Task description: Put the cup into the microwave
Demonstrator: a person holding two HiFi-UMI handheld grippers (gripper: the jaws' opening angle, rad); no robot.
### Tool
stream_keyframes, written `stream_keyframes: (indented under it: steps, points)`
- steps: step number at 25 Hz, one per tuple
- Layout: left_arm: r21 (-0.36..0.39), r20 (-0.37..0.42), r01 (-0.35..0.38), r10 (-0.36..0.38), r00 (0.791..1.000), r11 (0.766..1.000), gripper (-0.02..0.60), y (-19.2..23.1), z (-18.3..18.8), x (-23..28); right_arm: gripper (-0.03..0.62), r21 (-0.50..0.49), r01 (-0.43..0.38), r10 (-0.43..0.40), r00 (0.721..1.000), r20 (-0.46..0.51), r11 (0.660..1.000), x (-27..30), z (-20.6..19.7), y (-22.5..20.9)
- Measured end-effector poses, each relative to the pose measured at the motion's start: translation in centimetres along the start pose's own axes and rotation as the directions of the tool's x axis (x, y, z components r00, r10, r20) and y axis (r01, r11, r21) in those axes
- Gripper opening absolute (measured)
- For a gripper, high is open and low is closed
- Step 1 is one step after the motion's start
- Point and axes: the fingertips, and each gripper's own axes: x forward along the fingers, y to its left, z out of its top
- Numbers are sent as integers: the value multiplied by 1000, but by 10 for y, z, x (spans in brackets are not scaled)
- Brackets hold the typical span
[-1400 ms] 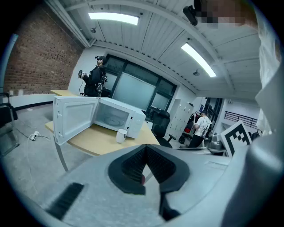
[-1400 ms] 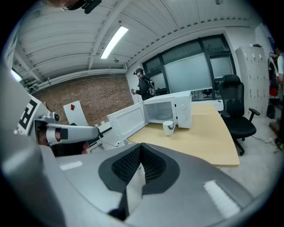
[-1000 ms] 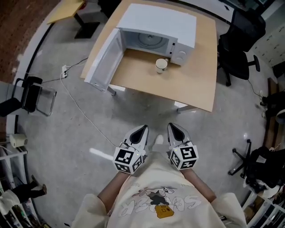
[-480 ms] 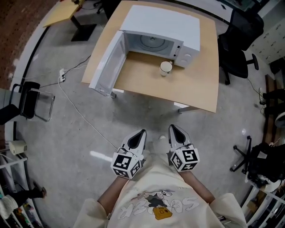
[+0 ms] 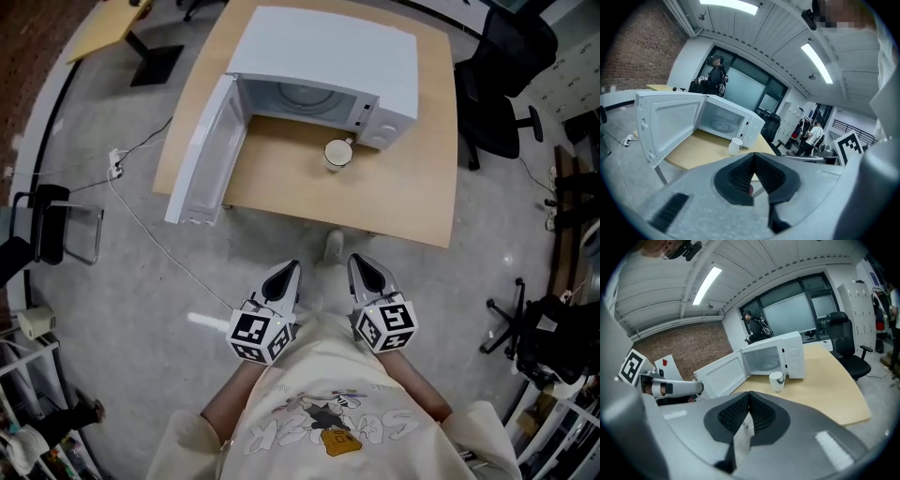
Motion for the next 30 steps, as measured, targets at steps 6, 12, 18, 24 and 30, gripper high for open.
stream_keyframes:
  steps: [6,12,18,24,30]
  points:
    - [23,28,-33,33,999,999,5,-4,49,75,6,-66,-105,105,994,-4,992,46,58,-48]
    - [59,22,-94,93,995,994,5,11,77,111,6,-170,-149,144,989,-38,974,92,75,-74]
    - [91,33,-102,100,995,991,5,41,102,126,166,-302,-136,132,991,-32,944,145,64,-90]
    - [114,23,-106,104,994,988,5,54,105,119,399,-349,-71,72,997,-9,934,200,37,-120]
    - [95,-13,-199,201,979,975,5,78,90,92,425,-385,-51,52,999,-7,922,252,15,-136]
